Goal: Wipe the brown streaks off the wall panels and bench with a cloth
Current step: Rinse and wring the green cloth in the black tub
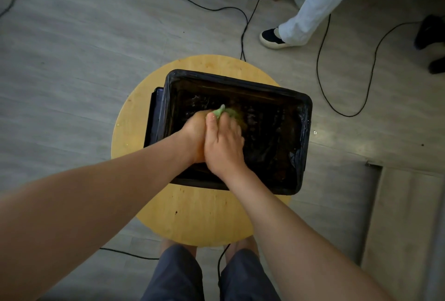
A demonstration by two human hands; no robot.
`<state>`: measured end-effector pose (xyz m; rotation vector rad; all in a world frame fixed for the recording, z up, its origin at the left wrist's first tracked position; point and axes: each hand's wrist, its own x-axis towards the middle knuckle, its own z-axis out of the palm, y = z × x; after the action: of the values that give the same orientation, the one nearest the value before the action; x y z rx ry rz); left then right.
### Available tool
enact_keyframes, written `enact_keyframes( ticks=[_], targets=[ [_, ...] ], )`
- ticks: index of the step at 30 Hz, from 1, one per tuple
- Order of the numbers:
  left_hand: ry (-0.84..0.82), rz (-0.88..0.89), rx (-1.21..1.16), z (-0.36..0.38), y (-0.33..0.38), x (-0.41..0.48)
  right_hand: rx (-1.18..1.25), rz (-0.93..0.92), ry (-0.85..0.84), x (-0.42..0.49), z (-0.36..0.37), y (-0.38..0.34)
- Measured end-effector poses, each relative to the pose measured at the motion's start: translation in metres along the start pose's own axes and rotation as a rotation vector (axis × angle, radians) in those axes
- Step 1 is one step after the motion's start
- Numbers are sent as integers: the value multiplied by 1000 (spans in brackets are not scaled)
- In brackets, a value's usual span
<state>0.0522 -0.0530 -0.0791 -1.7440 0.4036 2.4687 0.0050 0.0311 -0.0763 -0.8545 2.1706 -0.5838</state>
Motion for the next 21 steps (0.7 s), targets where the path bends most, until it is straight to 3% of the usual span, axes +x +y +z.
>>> enact_keyframes(
  ticks=[4, 7, 12, 14, 17, 21],
  targets=[
    [-65, 48, -99, 1, -10, 2, -105, 205, -51, 33, 1, 18],
    [-84, 49, -11, -5, -18, 1, -212, 388, -134, 56, -9, 46],
    [140, 91, 130, -7, -14, 5, -286, 499, 85, 51, -15, 60],
    [200, 110, 104, -7, -13, 13, -196, 511, 26, 45, -5, 53],
    [166, 66, 18, -10, -9, 22, 190, 482, -149, 41, 12, 36],
    [112, 56, -34, -13, -2, 22, 355, 292, -114, 18, 10, 8]
  ],
)
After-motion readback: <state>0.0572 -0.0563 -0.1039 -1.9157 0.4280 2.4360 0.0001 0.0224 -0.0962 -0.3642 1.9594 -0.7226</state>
